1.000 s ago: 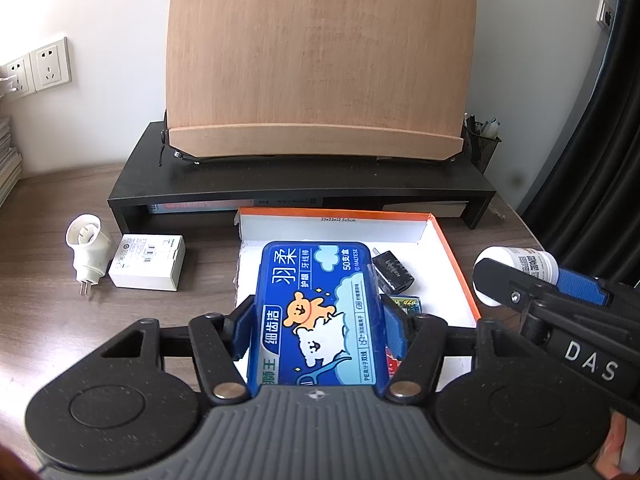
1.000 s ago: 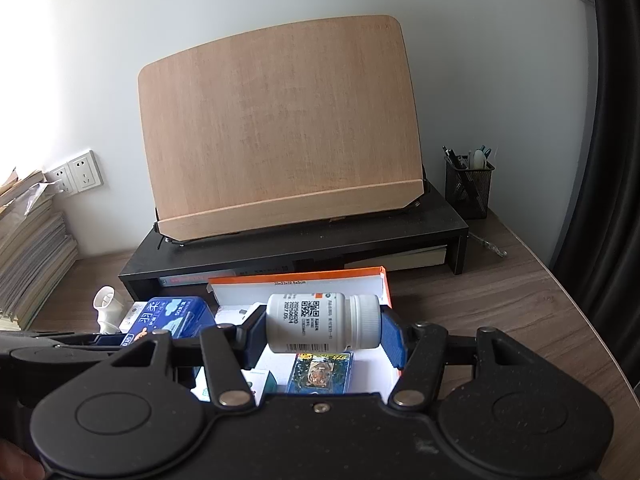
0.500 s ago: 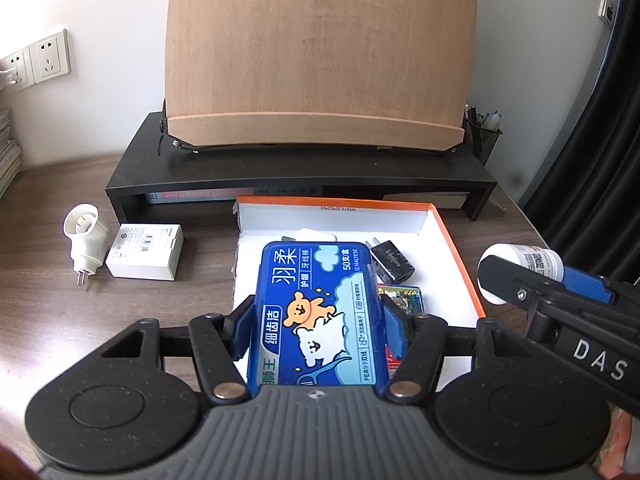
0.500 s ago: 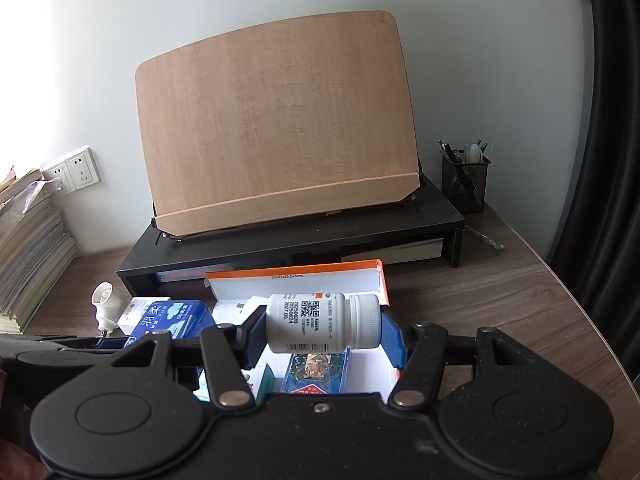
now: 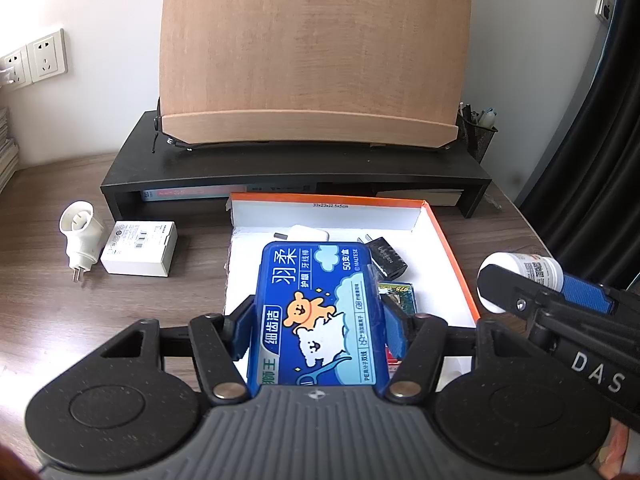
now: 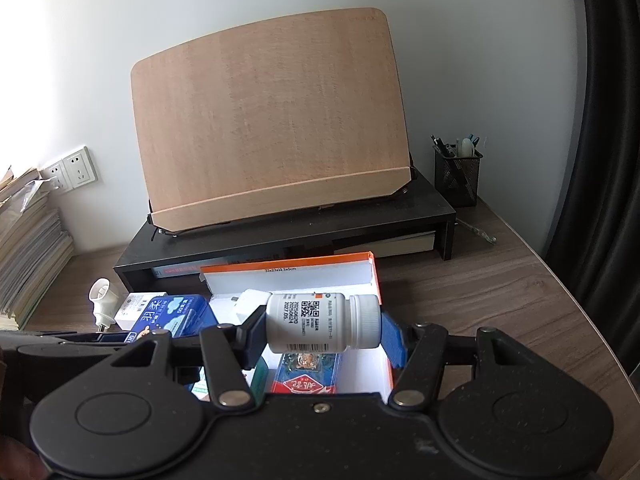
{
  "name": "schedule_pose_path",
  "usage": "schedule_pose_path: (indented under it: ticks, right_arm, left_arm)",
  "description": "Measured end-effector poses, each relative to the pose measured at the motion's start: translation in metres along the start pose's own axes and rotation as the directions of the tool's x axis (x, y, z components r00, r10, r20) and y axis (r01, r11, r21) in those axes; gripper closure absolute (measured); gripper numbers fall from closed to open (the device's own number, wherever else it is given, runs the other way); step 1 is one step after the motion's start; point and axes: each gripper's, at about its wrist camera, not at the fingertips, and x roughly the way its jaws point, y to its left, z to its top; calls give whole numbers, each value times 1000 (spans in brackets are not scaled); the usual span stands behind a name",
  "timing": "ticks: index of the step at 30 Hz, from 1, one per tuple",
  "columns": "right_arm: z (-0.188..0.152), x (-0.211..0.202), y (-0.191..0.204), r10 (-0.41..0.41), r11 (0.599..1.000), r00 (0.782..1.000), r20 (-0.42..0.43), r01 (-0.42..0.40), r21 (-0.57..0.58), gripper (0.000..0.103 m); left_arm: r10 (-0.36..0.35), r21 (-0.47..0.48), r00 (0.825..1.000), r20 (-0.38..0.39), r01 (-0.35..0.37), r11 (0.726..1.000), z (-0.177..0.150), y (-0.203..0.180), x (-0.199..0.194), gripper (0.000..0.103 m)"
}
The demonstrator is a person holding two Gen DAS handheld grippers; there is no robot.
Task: Organize rigid objects
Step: 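Lower and release the blue box with the left tool while the right tool sets down the pill bottle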
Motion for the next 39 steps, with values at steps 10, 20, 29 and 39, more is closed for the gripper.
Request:
schedule_pose_path:
  ticks: [10,20,29,39]
  right_arm:
    - [-6,-1,-5,-9,1000,1000,-25,9,9,34]
    - [-10,1,-6,-3,1000,999,-52,3,7,33]
    - [-14,4,-4,4,1000,997,-79,-4,-2,33]
    - [-17,8,1,13,1000,995,-99,-14,-8,33]
  left_arm:
    - [2,-1,1000,-10,-2,1000,-2,-2,2,40]
    - [6,-3,1000,-15,-6,1000,-3,0,5,40]
    - [9,-6,1000,-19,-9,1000,-3,1,6,40]
    - [7,-4,1000,-29,-7,1000,-3,2,11,40]
